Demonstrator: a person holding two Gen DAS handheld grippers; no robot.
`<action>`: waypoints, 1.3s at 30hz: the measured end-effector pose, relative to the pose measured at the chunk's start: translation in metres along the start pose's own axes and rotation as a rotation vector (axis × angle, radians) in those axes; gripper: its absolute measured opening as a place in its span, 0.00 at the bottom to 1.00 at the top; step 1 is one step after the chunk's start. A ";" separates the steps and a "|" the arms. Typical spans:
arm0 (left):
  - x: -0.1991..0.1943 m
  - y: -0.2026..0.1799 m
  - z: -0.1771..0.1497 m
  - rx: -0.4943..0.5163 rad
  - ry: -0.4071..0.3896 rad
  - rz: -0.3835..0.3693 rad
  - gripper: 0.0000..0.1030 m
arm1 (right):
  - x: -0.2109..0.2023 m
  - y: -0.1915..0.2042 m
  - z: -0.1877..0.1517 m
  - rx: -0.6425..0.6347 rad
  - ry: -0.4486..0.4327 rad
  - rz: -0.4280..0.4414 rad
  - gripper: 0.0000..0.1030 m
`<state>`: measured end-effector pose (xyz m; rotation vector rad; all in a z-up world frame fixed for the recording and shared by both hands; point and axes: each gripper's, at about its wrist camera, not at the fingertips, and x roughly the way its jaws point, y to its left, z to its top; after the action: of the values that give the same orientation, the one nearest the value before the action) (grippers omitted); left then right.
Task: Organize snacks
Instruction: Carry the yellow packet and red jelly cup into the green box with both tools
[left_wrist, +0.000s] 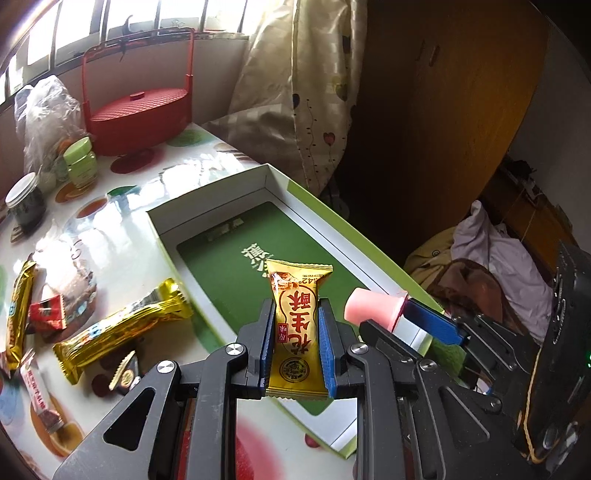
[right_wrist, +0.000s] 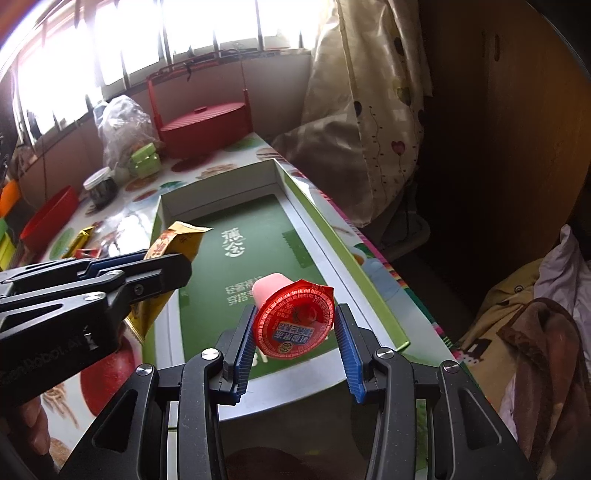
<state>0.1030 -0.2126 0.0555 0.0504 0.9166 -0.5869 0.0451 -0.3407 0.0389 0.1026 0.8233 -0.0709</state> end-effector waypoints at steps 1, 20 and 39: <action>0.001 0.000 -0.001 -0.001 0.004 0.002 0.22 | 0.000 -0.001 -0.001 -0.002 0.000 -0.007 0.40; 0.027 -0.010 -0.005 0.013 0.064 0.030 0.22 | 0.004 -0.005 -0.001 -0.041 -0.015 -0.064 0.40; 0.020 -0.002 -0.006 -0.003 0.070 0.038 0.25 | 0.002 -0.005 -0.001 -0.029 -0.029 -0.055 0.53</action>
<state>0.1071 -0.2219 0.0370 0.0854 0.9823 -0.5516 0.0453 -0.3453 0.0367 0.0512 0.7977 -0.1123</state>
